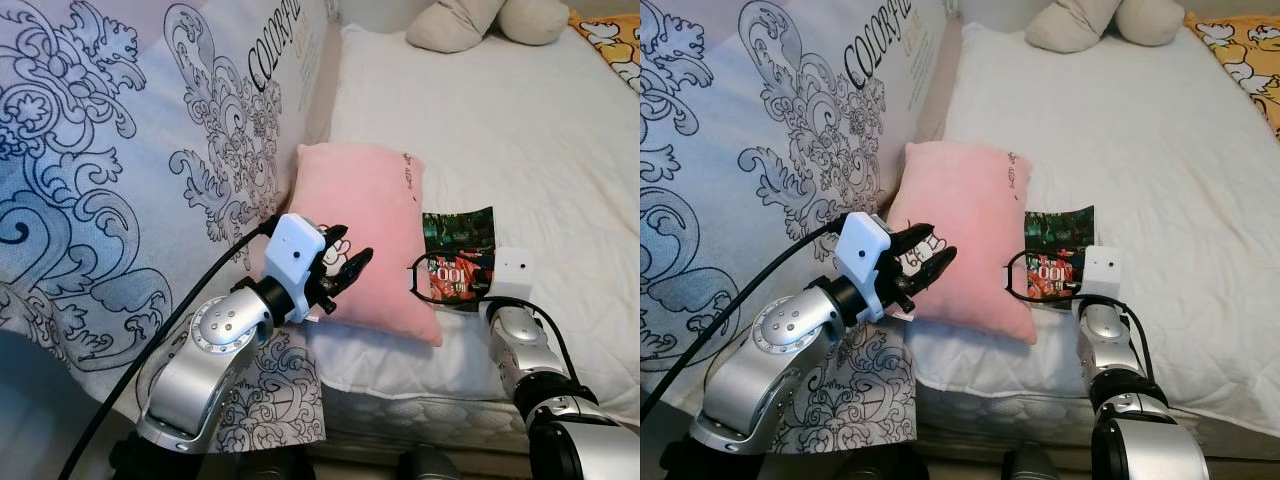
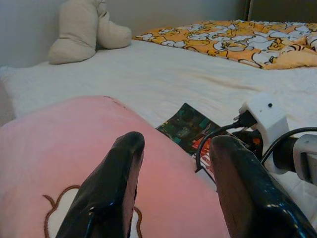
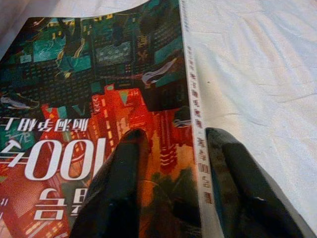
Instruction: Clean up the room
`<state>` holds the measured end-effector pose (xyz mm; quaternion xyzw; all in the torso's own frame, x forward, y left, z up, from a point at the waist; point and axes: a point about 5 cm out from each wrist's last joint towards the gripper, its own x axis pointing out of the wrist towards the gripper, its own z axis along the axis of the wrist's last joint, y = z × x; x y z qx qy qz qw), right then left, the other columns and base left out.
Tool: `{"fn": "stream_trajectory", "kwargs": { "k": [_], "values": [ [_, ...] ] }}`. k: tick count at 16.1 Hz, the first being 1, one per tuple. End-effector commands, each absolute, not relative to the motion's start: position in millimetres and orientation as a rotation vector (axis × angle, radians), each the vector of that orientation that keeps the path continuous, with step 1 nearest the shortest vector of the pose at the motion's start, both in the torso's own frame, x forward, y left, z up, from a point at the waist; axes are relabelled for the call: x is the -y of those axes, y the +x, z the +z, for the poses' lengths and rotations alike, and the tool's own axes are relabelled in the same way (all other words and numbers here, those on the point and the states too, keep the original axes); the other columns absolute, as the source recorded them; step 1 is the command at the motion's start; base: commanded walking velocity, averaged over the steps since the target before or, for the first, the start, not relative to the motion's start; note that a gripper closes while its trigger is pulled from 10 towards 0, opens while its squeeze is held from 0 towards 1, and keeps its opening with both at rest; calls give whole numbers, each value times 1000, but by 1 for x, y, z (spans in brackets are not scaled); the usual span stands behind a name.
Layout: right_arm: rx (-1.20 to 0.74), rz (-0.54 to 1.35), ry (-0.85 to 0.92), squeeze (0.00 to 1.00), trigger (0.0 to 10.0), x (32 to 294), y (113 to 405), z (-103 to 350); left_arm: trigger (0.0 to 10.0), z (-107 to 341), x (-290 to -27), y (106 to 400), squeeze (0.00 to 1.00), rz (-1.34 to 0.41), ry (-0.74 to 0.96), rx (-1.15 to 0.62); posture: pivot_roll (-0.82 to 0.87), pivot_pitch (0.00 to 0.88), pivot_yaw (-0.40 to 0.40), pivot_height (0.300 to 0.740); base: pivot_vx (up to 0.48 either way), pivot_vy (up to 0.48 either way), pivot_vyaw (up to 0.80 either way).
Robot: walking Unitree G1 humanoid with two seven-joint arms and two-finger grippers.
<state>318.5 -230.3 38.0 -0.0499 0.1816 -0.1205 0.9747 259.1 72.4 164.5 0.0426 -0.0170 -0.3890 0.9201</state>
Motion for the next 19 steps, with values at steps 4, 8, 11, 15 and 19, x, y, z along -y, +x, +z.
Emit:
{"fn": "stream_trajectory", "kwargs": {
  "k": [4, 8, 11, 15, 19],
  "values": [
    [-311, -166, -174, 1000, 10000, 224, 325, 48, 10000, 168, -70, 265, 0, -760, 90, 63, -32, 30, 96, 703, 0, 0, 0],
    [-363, -131, -195, 1000, 10000, 225, 323, 42, 10000, 169, -69, 267, 0, -757, 87, 61, -34, 28, 93, 703, 0, 0, 0],
    [-395, -127, -256, 1000, 10000, 236, 320, 43, 10000, 167, -65, 268, 0, -762, 75, 57, -49, 21, 90, 703, 0, 0, 0],
    [-431, -148, -363, 1000, 10000, 254, 320, 53, 10000, 169, -62, 270, 0, -769, 45, 61, -71, 5, 85, 703, 0, 0, 0],
    [-222, -289, -377, 1000, 10000, 260, 310, 72, 10000, 165, -63, 272, 0, -709, 56, 71, -83, 0, 77, 703, 0, 0, 0]
  ]
}}
